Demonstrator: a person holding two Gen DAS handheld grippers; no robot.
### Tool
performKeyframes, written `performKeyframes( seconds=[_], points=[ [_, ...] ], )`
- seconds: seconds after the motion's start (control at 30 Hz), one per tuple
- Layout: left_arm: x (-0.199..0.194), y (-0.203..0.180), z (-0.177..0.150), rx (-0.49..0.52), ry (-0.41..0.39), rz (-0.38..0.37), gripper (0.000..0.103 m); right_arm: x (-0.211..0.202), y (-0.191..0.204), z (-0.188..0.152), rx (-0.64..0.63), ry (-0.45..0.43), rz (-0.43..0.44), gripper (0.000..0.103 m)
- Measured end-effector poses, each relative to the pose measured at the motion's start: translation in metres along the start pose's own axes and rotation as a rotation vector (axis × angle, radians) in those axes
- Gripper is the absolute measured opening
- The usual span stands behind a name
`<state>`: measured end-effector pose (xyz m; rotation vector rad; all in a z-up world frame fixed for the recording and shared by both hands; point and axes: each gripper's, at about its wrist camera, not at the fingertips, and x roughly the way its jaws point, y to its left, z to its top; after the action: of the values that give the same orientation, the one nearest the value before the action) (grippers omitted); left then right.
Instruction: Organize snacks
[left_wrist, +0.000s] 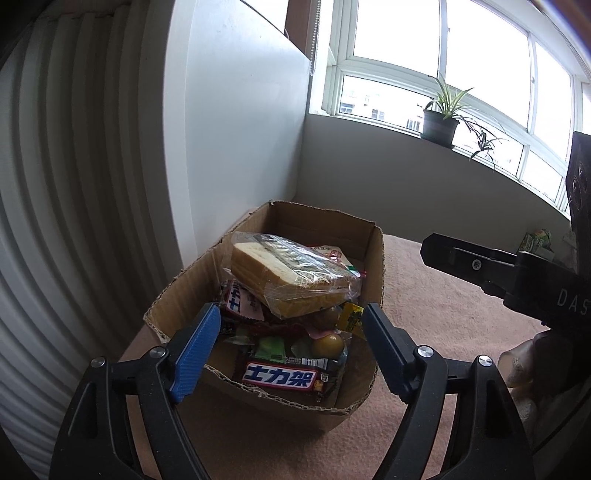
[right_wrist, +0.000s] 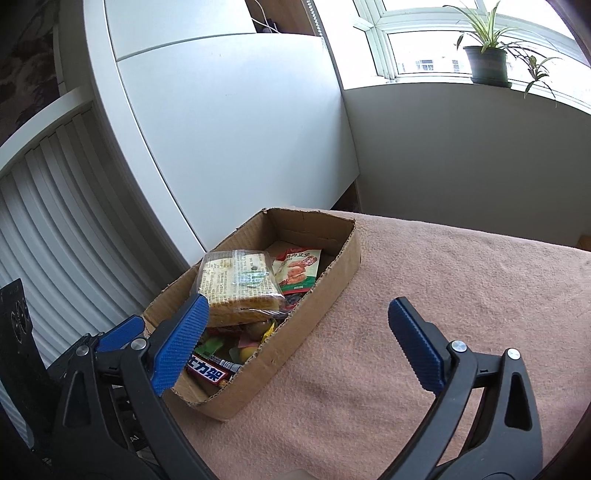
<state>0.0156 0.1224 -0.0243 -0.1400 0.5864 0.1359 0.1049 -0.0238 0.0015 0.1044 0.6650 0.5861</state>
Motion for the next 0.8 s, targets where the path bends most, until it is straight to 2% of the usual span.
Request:
performKeyframes(
  seconds=[0.23,0.33,0.6,0.8],
  points=[
    [-0.015,-0.025,-0.012,0.059,-0.022,0.015,0.080,-0.025,-0.006,-0.015,-0.067,-0.042,-0.094,0.100],
    [-0.016,-0.029,-0.017,0.068,-0.017,0.020,0.081,-0.038,-0.012,-0.019,-0.057,-0.064,-0.095,0.100],
    [-0.022,-0.018,-0.016,0.006,-0.025,0.046,0.081,-0.057,-0.008,-0.022,-0.062,-0.133,-0.097,0.100],
    [-0.025,-0.013,-0.015,-0.018,-0.027,0.058,0.081,-0.050,0.001,-0.026,-0.099,-0.124,-0.114,0.100]
  ],
)
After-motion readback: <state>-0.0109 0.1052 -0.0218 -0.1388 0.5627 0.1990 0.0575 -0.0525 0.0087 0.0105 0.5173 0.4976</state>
